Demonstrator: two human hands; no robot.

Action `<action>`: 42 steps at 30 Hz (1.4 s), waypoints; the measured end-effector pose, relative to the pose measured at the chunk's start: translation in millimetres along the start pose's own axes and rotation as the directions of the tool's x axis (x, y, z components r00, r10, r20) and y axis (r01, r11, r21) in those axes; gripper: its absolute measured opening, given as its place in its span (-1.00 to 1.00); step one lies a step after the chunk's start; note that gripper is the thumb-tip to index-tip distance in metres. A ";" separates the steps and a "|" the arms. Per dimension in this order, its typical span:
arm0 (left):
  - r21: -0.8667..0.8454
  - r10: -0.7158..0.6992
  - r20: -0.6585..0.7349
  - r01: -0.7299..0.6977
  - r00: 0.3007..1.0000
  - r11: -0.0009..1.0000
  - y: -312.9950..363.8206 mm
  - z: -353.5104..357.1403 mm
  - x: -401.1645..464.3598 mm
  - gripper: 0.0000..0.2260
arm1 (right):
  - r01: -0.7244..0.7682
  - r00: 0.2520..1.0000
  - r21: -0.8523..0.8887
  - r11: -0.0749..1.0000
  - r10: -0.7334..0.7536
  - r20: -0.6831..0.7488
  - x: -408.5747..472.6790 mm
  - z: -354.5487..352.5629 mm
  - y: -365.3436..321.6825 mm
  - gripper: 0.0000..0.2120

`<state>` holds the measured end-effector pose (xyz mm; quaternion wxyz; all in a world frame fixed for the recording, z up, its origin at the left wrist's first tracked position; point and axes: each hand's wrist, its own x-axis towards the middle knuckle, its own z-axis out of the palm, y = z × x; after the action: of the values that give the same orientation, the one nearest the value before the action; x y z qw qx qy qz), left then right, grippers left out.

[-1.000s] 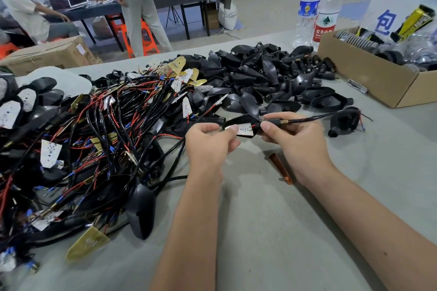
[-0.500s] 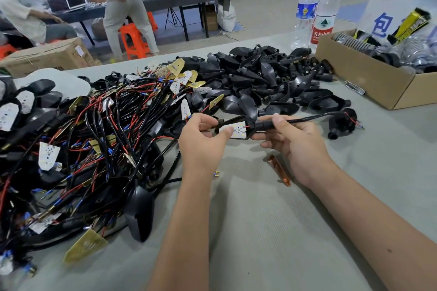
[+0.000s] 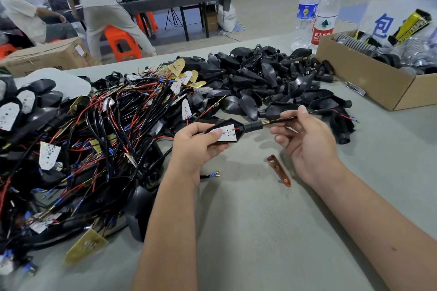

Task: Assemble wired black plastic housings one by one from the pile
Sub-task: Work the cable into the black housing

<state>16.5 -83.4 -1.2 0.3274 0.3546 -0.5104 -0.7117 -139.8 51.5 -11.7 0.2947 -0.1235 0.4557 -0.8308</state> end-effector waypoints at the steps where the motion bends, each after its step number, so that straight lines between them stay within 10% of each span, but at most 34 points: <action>1: -0.008 -0.005 0.002 0.005 1.000 1.000 -0.1 -0.6 0.4 -0.92 | -0.005 1.000 0.034 0.999 0.005 -0.009 0.4 -1.2 -0.7 -0.62; 42: -0.206 -0.018 0.047 0.028 0.999 0.978 0.7 -9.2 3.0 -0.90 | -0.010 0.981 -0.123 0.992 0.033 0.189 1.5 -4.1 4.9 -0.76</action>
<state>22.7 -90.6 -3.1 0.3428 0.3085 -0.4367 -0.7724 -141.1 51.4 -18.2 0.3379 -0.2151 0.4763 -0.7828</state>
